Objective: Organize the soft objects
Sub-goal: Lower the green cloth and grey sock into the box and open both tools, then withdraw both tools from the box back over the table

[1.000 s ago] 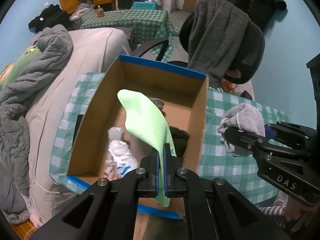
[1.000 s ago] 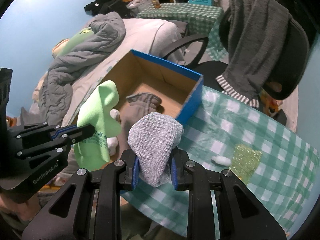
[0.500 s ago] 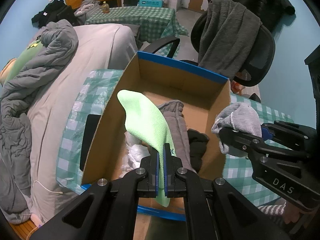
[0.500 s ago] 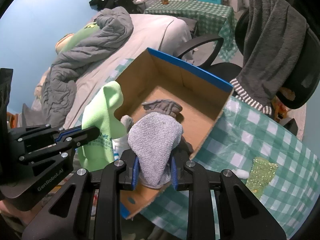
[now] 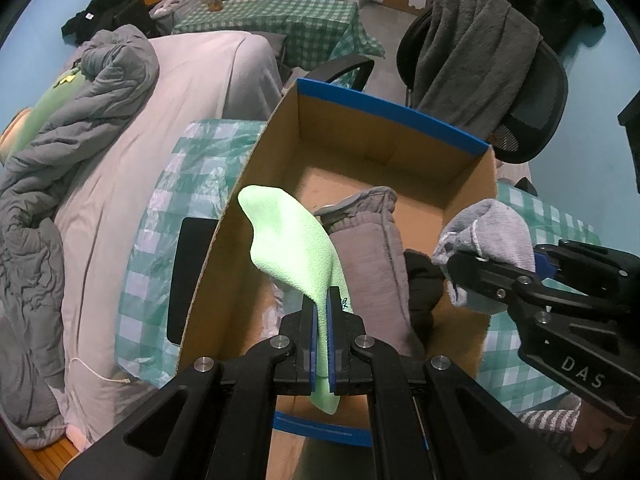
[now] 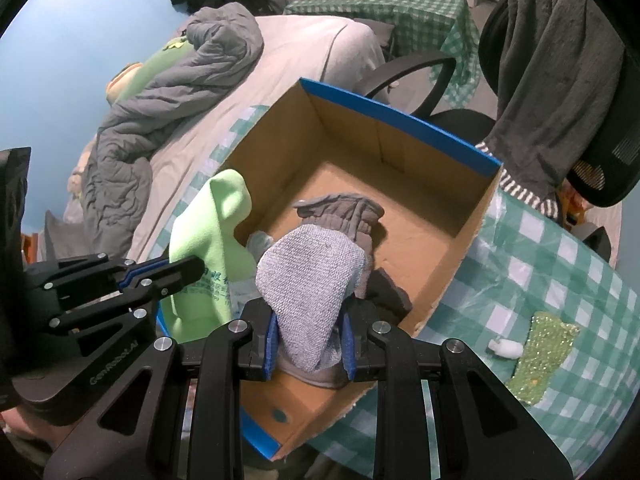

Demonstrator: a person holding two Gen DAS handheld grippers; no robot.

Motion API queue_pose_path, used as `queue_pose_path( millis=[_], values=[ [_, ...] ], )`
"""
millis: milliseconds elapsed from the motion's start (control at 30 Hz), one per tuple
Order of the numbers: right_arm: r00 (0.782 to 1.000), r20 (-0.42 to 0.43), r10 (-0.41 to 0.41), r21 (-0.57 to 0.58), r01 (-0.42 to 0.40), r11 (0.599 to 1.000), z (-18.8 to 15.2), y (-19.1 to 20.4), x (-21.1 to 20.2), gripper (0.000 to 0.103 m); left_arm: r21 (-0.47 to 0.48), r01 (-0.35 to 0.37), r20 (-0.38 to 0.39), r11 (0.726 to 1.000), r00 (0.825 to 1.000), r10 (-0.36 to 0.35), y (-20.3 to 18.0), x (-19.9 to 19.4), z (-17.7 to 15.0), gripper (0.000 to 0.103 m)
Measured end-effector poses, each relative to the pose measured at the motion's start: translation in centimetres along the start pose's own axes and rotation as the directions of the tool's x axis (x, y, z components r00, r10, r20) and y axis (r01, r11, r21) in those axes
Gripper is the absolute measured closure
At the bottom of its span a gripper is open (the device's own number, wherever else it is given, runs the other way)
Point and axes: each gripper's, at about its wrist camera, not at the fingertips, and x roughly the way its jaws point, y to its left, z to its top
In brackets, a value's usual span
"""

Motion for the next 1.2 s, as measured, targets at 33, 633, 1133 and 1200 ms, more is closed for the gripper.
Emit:
queue_pose_path(
  millis=[33,633,1133,1200],
  values=[
    [1.0,0.0,-0.001,0.002,0.001,1.0,0.1,0.0,0.0,0.077,0.0,0.001,-0.006,1.0,1.0,-0.001,0.1,0.1,0.0,0.099],
    [1.0,0.009,-0.009,0.032,0.009,0.999,0.2,-1.0,-1.2,0.047,0.003,-0.019,-0.012,1.0,1.0,0.019,-1.0,-0.2,0.3,0.063],
    [0.999,0.033,-0.036,0.09,0.033,0.995,-1.8,-5.1,-4.1,0.04,0.031,-0.013,0.0,0.999,1.0,0.013,-5.7,-1.2,-0.1,0.062],
    [0.998,0.034,-0.043,0.102,0.04,0.994,-2.3,-6.0,-4.5,0.039,0.037,-0.01,0.001,0.999,1.0,0.01,-6.4,-1.2,-0.2,0.058]
  ],
)
